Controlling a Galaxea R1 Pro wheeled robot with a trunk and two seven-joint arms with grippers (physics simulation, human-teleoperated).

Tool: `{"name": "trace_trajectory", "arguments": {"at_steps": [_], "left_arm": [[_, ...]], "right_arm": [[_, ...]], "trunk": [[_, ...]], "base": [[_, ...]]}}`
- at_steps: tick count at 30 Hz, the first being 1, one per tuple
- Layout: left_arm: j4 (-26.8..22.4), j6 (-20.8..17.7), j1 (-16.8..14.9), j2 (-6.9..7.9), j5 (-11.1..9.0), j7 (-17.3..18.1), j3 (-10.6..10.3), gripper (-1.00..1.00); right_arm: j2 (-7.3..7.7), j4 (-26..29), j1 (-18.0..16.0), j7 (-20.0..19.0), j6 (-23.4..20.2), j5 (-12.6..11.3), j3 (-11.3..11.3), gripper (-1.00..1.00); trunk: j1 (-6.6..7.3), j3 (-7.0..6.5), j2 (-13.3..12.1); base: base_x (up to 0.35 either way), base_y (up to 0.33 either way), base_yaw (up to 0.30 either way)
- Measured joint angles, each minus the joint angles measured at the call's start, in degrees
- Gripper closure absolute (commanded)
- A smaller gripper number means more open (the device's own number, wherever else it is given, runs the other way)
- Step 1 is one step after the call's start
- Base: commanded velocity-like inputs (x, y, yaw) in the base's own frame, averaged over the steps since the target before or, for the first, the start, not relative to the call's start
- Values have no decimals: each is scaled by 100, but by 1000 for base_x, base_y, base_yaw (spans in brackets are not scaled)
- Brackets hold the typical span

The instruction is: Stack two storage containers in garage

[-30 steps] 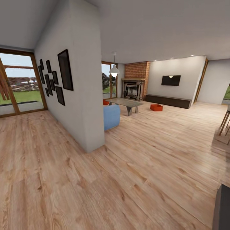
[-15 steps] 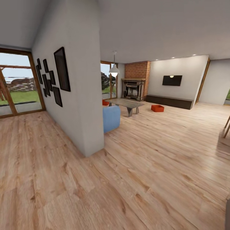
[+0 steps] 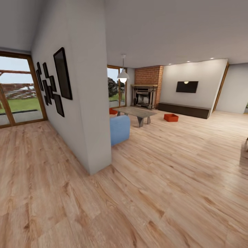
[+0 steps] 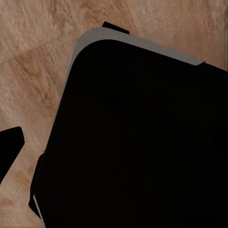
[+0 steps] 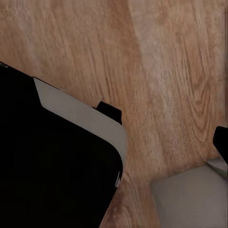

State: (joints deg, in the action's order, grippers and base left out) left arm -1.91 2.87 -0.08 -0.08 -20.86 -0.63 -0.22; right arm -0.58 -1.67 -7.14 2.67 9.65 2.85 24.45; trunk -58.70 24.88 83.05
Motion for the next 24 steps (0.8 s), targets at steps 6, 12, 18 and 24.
{"name": "trace_trajectory", "arguments": {"at_steps": [6,12,18,24], "left_arm": [[0,0,0,0,0,0,0,-100],[0,0,0,0,0,2,0,-100],[-1,3,0,0,1,1,1,-100],[-2,5,0,0,1,0,1,-100]], "right_arm": [[0,0,0,-12,0,1,0,-100],[2,0,0,-19,0,0,0,-100],[-1,0,1,-13,-21,-7,-3,-100],[11,0,1,-12,-24,-7,-3,-100]], "trunk": [[0,0,0],[0,0,0],[0,0,0],[0,0,0]], "base": [[325,0,0],[325,0,-1],[325,0,-169],[325,0,-265]]}}
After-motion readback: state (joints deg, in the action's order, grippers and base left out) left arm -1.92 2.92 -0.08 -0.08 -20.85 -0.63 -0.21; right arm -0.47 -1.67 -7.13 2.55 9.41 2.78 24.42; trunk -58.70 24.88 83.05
